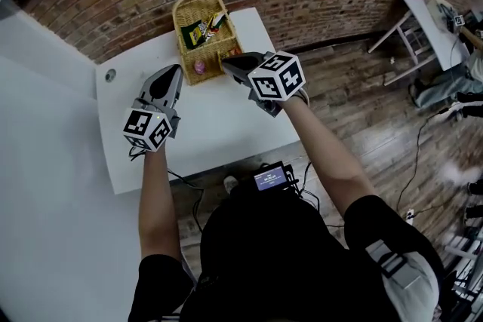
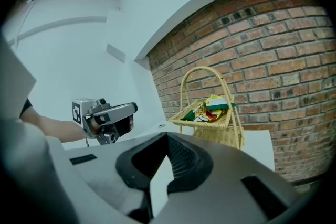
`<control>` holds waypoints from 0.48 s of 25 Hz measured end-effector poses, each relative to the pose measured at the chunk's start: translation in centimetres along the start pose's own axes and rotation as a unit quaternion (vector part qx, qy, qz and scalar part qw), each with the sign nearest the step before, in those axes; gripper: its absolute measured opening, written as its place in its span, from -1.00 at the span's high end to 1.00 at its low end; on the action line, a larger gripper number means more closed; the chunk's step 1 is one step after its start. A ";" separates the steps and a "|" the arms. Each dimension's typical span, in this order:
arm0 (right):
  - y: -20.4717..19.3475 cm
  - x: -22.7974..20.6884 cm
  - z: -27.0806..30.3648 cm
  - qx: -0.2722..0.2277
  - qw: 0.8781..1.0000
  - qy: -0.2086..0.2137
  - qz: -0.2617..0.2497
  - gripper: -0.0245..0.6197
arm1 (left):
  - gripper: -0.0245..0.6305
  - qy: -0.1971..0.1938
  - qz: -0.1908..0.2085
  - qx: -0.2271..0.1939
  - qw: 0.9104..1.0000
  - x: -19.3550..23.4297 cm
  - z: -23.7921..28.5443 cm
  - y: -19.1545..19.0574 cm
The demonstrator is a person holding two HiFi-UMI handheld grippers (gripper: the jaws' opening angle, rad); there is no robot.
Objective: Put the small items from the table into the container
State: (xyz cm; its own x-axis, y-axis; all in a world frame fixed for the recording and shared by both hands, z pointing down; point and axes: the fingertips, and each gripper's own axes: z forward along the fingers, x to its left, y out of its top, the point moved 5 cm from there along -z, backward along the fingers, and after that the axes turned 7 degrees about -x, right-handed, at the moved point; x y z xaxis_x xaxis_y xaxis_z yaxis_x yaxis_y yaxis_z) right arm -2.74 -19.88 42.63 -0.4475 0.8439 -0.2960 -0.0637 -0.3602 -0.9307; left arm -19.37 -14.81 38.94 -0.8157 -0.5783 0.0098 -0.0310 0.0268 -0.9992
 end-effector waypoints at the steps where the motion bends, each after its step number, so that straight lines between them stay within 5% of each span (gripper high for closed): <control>1: -0.4 0.2 0.0 0.001 1.000 0.001 0.004 0.89 | 0.90 -0.003 -0.003 0.002 1.000 -0.3 -0.4 -0.4; 12: -4.6 1.5 -1.0 0.020 0.999 0.006 0.027 0.89 | 0.91 -0.022 -0.057 0.031 0.998 -3.2 -2.8 -5.1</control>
State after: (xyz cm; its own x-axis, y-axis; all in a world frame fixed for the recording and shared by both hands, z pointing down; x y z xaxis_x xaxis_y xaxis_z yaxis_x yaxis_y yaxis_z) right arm -2.26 -16.57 46.21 -0.4402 0.8274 -0.3487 -0.0755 -0.4211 -0.9039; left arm -18.25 -10.81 44.08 -0.7823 -0.6105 0.1239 -0.0857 -0.0915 -0.9921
